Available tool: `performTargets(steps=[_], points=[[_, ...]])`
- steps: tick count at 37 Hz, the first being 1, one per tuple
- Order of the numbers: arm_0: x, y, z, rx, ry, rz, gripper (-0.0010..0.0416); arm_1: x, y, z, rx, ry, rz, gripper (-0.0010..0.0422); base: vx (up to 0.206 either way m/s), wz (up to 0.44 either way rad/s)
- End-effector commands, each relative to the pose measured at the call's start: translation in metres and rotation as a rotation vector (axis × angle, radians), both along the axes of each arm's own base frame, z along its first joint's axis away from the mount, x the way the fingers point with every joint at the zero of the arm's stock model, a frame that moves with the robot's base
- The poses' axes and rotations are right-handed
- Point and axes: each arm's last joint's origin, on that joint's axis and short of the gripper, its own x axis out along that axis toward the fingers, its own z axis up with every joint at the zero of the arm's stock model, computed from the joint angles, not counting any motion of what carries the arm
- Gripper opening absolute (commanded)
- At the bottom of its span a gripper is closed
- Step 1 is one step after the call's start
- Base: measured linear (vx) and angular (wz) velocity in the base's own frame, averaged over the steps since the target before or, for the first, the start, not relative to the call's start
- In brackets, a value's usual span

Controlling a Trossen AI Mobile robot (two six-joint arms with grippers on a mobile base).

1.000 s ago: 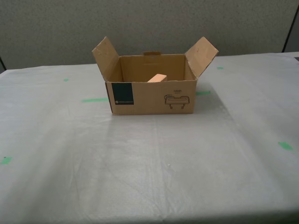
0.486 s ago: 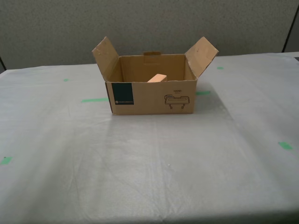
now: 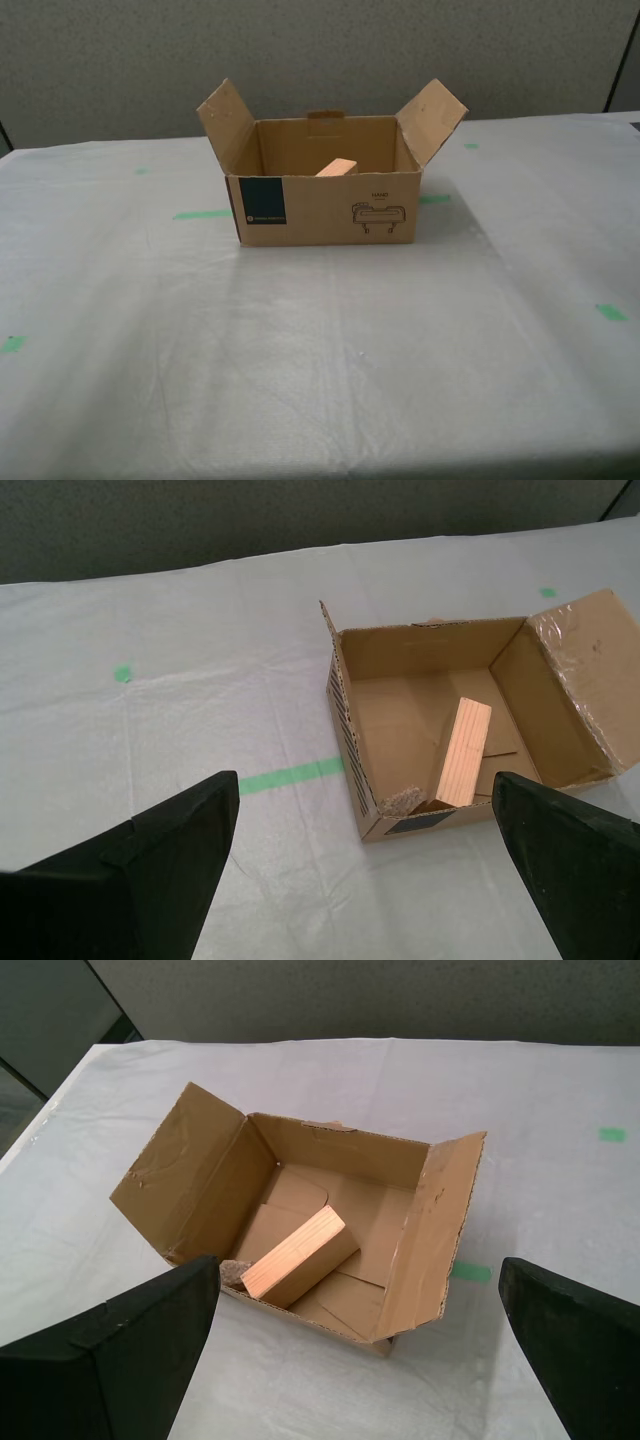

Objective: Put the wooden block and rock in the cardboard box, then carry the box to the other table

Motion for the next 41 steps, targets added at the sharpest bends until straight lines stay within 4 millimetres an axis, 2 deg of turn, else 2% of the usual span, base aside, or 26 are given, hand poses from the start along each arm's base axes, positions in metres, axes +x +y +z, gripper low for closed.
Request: performTargets(steps=[1,41], points=[[0.0000,0.0001,0.0003,0.002,-0.001,-0.005,0.0389,0.0000,0.0000,0.0003,0.001,-0.002,0.000,0.0346,0.000,0.000],[0.0000,0.0001,0.0003,0.002,-0.001,-0.005,0.0389,0.0001,0.0000,0.0003,0.001,-0.002,0.000,0.0346,0.000,0.000]])
